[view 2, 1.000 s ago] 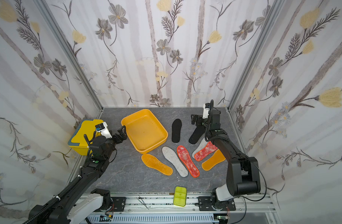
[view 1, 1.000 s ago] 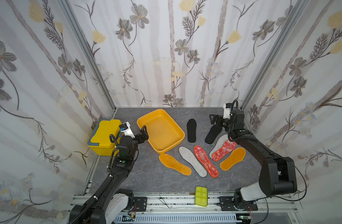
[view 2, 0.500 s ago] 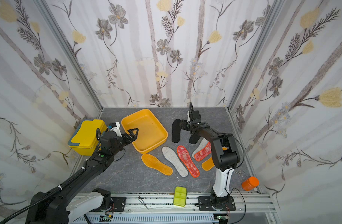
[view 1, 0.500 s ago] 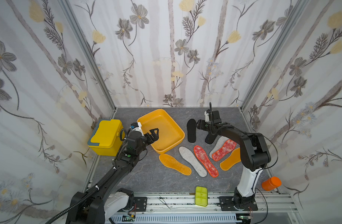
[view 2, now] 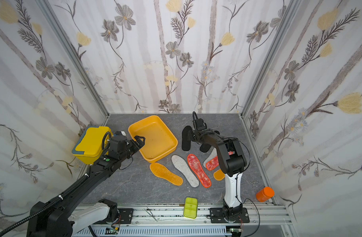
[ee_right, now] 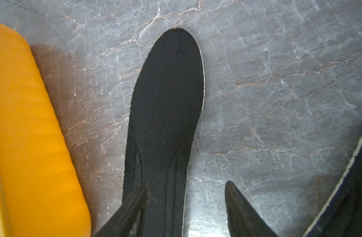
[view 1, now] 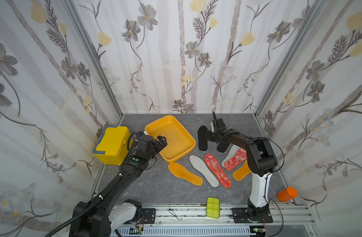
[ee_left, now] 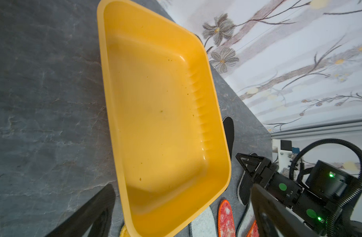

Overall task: Put the insoles into the storage box
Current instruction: Pick up the insole from the center of the board.

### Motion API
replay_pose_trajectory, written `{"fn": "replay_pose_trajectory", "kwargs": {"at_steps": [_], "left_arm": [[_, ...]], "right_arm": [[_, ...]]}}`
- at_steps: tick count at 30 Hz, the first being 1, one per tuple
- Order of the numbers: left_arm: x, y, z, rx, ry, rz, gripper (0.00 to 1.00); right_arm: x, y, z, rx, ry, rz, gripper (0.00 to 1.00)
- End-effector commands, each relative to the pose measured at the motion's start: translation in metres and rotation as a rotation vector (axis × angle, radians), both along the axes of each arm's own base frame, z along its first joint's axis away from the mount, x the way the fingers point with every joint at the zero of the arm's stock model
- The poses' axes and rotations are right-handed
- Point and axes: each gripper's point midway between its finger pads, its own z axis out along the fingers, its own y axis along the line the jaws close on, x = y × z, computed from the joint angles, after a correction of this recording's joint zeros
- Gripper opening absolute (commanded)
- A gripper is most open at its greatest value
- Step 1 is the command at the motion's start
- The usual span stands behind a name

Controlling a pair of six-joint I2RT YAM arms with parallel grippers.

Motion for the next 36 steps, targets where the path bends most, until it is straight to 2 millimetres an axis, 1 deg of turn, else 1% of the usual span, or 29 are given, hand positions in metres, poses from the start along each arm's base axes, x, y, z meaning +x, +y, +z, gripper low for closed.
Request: {"fn": "replay_pose_trajectory", "kwargs": {"at_steps": [1, 4, 7, 9, 13, 17, 20, 22, 24, 27, 30, 33, 36], "left_arm": [[-0.002, 0.002, -0.005, -0.021, 0.042, 0.034, 1.0], [-0.001, 0.003, -0.004, -0.022, 0.038, 0.042, 1.0], [0.0, -0.001, 0.005, -0.041, 0.0, 0.027, 1.0], [0.0, 0.009, 0.002, -0.071, 0.016, 0.115, 1.0], [-0.002, 0.018, 0.0, -0.096, 0.028, 0.19, 1.0], [0.003, 0.008, 0.017, -0.146, -0.026, 0.15, 1.0], [0.008, -0.011, 0.033, -0.134, -0.082, 0.023, 1.0], [0.008, -0.016, 0.042, -0.174, -0.135, 0.002, 1.0], [0.007, -0.016, 0.048, -0.198, -0.177, 0.004, 1.0], [0.007, -0.015, 0.046, -0.2, -0.179, 0.007, 1.0], [0.01, -0.025, 0.04, -0.177, -0.14, -0.046, 1.0], [0.012, -0.034, 0.037, -0.19, -0.119, -0.078, 1.0], [0.014, -0.035, 0.032, -0.183, -0.088, -0.078, 1.0]], "right_arm": [[-0.004, -0.002, -0.005, -0.023, 0.015, 0.003, 0.58], [-0.005, 0.001, -0.006, -0.02, 0.019, 0.003, 0.57], [-0.007, 0.004, -0.008, -0.018, 0.023, 0.009, 0.57], [-0.007, 0.007, -0.008, -0.01, 0.025, 0.013, 0.57], [-0.009, 0.013, -0.011, 0.022, 0.038, 0.027, 0.55], [-0.011, 0.015, -0.014, 0.036, 0.044, 0.029, 0.52], [-0.013, 0.02, -0.016, 0.06, 0.05, 0.04, 0.5], [-0.013, 0.022, -0.016, 0.07, 0.05, 0.045, 0.49], [-0.015, 0.024, -0.017, 0.07, 0.051, 0.046, 0.49], [-0.016, 0.025, -0.018, 0.074, 0.053, 0.045, 0.46], [-0.016, 0.027, -0.021, 0.077, 0.057, 0.046, 0.44], [-0.018, 0.028, -0.025, 0.077, 0.063, 0.046, 0.43], [-0.019, 0.027, -0.026, 0.076, 0.063, 0.042, 0.41]]}}
